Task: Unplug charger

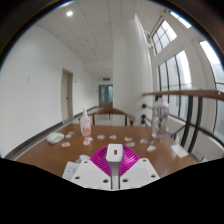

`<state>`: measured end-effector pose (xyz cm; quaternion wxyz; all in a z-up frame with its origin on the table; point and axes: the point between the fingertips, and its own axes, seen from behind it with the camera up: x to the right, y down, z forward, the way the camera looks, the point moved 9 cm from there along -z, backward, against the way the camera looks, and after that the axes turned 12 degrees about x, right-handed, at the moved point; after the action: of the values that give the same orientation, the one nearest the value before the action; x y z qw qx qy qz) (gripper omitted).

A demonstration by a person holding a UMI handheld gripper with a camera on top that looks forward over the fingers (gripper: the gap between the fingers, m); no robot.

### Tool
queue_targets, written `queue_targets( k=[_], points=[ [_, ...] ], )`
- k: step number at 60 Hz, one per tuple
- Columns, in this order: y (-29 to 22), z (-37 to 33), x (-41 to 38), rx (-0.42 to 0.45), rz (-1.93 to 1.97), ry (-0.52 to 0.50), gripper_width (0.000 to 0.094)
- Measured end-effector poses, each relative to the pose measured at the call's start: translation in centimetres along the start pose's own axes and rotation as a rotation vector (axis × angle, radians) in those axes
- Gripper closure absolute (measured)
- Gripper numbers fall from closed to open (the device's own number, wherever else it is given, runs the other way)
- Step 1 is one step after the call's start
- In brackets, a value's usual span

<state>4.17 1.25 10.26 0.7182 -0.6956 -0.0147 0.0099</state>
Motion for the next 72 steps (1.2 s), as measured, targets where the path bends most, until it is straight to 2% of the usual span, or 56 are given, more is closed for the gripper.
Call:
queue_targets(
  k=[2,4,8,16,19,35,44,48,50,51,53,54,58,59,61,66,72],
  points=[
    [-2.4,-0.4,0.0,0.077,-0.044,0.0,0.0862],
    [-4.6,-0.8,-0.2,0.114,-0.061,-0.01,0.0863],
    [-8.9,-2.1,-0.2,0.14,-0.009,-0.043,0.0863],
    [-12.5,-3.9,2.5,0.164,-0.064,-0.001,0.0864],
    [-11.8,-4.6,3.6,0.11,-0.073,0.002,0.0864],
    [1.1,-5.3,6.3,-0.259,-0.025,0.0,0.083],
    [4.3,-4.5,7.6,-0.335,-0.003,0.037,0.0774],
    [4.0,-4.1,7.6,-0.314,0.013,0.025,0.0741],
    [4.0,-4.2,7.5,-0.324,0.023,0.024,0.0703],
    [4.0,-4.1,7.6,-0.326,0.029,0.026,0.0586],
    [4.0,-4.2,7.6,-0.325,0.034,0.034,0.0433],
    [3.9,-4.2,7.6,-0.325,0.032,0.037,0.0399],
    [3.6,-4.5,7.6,-0.312,0.008,0.037,0.0037],
    [3.5,-4.6,7.6,-0.306,-0.001,0.043,0.0097],
    [3.2,-4.9,7.7,-0.295,-0.019,0.054,0.0118],
    [2.5,-6.0,7.9,-0.281,-0.054,0.084,0.0083],
    [1.0,-8.1,7.6,-0.247,-0.048,0.077,0.0086]
  ],
)
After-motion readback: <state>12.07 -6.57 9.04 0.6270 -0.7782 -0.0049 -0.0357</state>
